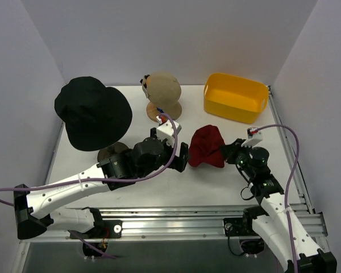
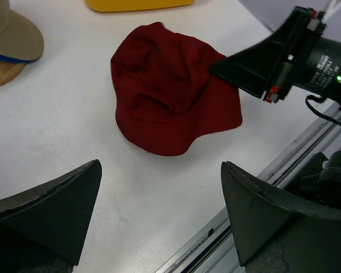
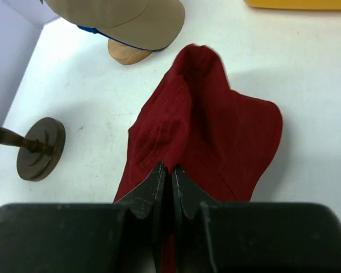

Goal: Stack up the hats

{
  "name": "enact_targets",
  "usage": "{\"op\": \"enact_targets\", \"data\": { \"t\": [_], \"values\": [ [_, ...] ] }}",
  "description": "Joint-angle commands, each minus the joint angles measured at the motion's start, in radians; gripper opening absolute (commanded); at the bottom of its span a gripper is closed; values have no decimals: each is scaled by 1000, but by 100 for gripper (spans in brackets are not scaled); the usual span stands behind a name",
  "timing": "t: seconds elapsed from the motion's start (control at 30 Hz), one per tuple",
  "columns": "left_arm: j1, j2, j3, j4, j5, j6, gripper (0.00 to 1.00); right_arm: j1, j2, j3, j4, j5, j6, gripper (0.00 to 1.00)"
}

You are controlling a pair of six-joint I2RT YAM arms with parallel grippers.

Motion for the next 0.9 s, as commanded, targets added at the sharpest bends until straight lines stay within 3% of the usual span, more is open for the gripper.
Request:
{"op": "enact_targets", "data": {
  "t": [0.0,0.13,0.23,0.3,0.5,0.87],
  "values": [
    [-20,8,22,-54,-72,-22,95,3,-160,-110,155,62,119,2],
    [-30,37,22,-34,-121,-23,95,8,-301,-241,137,35,192,8],
    [-37,75,36,-34,-141,-22,95,8,-421,-296,22,39,209,11],
    [-38,101,51,-33,-138,-14,95,9,-508,-312,-27,41,234,23],
    [-44,181,86,33,-80,36,94,11,-622,-268,-190,87,275,42],
    [-37,405,244,-48,-142,6,89,9,-604,-126,-422,258,329,45]
  ]
}}
